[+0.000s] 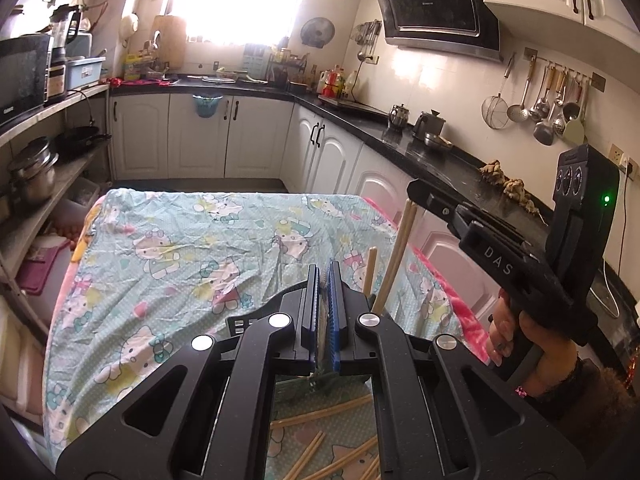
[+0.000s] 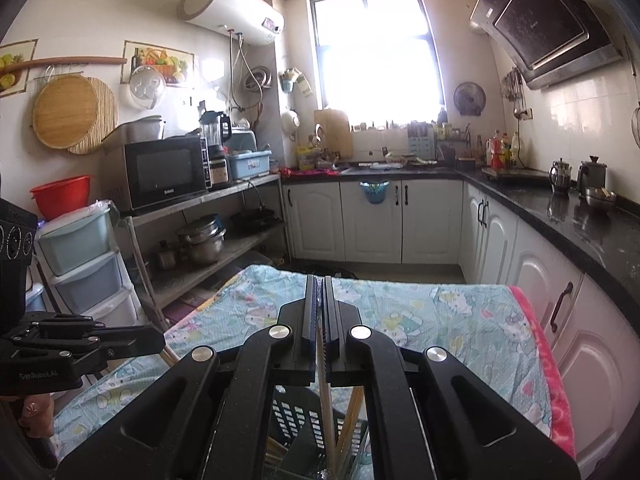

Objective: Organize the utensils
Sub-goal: 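Raise the held chopsticks upright with both grippers above the green basket, then open both grippers to release the chopsticks into the green basket, then withdraw both open grippers from the basket toward the loose chopsticks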

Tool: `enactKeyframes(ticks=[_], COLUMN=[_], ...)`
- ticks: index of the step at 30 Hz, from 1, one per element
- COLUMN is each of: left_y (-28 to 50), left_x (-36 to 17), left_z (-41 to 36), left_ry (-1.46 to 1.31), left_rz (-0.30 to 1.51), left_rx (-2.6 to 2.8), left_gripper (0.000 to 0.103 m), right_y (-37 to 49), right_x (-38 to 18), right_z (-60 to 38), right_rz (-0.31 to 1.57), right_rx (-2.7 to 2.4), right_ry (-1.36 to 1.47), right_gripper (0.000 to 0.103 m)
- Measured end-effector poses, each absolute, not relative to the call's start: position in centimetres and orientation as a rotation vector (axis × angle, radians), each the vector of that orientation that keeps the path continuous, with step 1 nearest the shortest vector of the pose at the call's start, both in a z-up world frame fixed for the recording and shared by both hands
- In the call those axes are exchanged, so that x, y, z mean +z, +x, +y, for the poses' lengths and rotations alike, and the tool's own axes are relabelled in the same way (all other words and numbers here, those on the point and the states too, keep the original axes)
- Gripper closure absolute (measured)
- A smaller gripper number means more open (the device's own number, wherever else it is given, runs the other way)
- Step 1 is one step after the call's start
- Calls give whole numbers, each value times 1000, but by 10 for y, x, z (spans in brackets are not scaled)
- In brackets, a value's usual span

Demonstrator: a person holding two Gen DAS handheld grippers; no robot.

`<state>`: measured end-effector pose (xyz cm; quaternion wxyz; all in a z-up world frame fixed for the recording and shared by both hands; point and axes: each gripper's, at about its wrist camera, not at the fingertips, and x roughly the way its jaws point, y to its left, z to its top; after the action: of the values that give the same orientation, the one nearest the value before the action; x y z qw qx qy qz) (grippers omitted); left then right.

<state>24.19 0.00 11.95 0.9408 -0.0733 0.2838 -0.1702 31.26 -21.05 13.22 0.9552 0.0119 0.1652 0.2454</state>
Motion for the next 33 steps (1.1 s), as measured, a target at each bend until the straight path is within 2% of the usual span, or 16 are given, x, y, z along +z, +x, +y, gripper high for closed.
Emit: enactKeyframes(ticks=[2, 3, 4, 6, 8, 10, 17, 22, 25, 33], left_y=[242, 243, 243, 244, 243, 243, 235, 226, 216, 198], left_x=[118, 118, 118, 117, 117, 118, 129, 140, 146, 145], left_z=[0, 0, 0, 1, 2, 3, 10, 16, 21, 36], left_ry=[-151, -152, -155, -162, -167, -177, -217, -223, -226, -249], left_rz=[580, 582, 582, 586, 587, 585, 539, 495, 458, 440], left_rx=[-344, -342, -338, -333, -328, -325, -316, -299, -282, -260], left_gripper=[101, 101, 101, 101, 98, 82, 57, 25, 11, 11], right_y=[313, 314, 314, 314, 312, 309, 296, 286, 277, 257], right_x=[130, 129, 128, 126, 126, 126, 129, 132, 135, 138], right_z=[-210, -210, -210, -212, -212, -213, -218, -226, -230, -238], right_rz=[345, 352, 359, 370, 377, 378, 378, 384, 373, 368], right_rx=[491, 490, 487, 477, 483, 476, 460, 457, 453, 435], right_ry=[24, 25, 26, 34, 34, 20, -4, -9, -11, -10], right_gripper=[98, 90, 77, 68, 68, 65, 57, 48, 43, 37])
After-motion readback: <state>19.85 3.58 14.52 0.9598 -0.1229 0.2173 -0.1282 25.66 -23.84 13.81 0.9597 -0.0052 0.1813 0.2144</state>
